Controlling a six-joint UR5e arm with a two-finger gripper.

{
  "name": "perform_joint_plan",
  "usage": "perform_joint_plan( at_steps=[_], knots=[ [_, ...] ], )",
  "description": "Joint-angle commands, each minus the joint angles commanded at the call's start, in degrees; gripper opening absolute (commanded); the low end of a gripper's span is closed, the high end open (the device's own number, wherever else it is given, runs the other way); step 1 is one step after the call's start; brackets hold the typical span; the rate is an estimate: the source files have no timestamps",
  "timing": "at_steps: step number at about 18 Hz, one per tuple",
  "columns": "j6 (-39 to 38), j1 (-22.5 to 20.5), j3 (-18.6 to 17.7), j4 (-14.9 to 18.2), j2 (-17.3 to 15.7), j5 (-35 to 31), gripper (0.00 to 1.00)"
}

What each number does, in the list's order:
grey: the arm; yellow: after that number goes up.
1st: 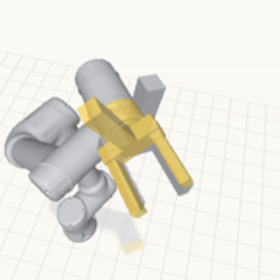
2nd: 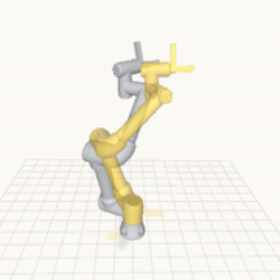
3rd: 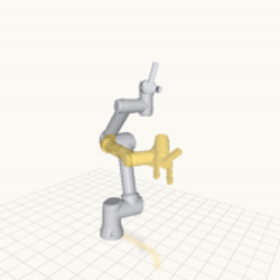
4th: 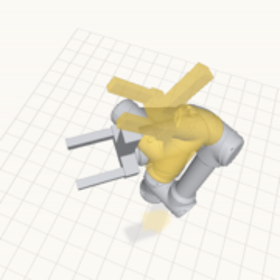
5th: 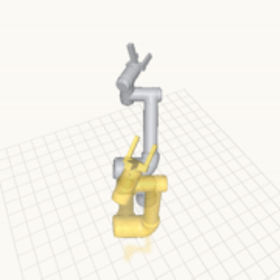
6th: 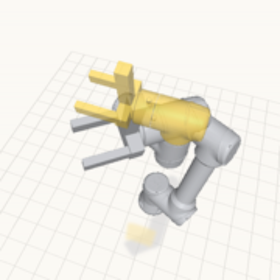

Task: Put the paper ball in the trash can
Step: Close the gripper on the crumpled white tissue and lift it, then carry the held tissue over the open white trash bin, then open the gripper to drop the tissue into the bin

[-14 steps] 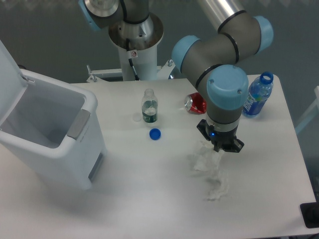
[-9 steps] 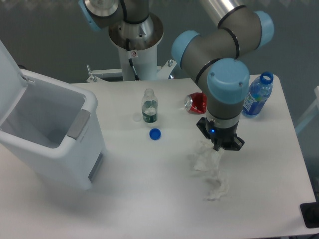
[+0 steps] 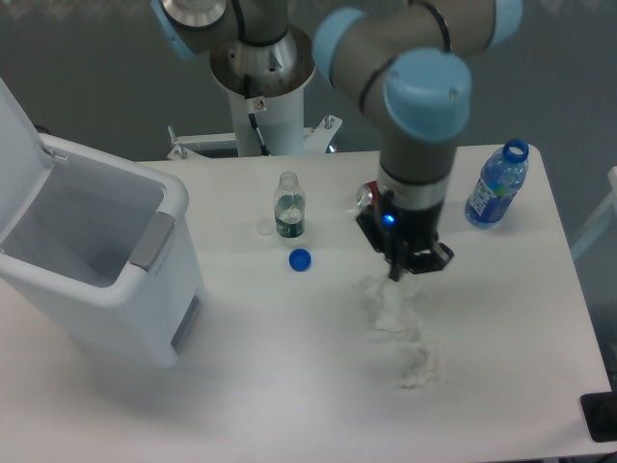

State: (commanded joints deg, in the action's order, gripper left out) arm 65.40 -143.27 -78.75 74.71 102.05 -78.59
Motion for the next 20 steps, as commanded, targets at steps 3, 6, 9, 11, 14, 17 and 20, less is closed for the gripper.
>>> perform_joint_plan(
  at_steps=[3, 6, 9, 11, 14, 17, 20],
  knots=[
    [-2.5, 1.8, -0.1, 1.4, -3.7, 4.1, 0.0],
    [-7.8, 4.3, -1.0, 1.5, -6.2, 8.4, 0.0],
    [-14.2, 8.1, -1.5, 1.2, -7.9, 12.3, 0.0],
    [-16.0, 9.6, -1.6, 1.2, -9.7, 13.6, 0.0],
    [-19.5, 12.8, -3.3, 1.5, -12.2, 14.8, 0.0],
    [-20.1, 14.4, -6.1, 1.1, -14.2, 15.0, 0.0],
    [-20.0, 16.2, -6.7, 1.1, -13.8, 14.8, 0.03]
  ],
)
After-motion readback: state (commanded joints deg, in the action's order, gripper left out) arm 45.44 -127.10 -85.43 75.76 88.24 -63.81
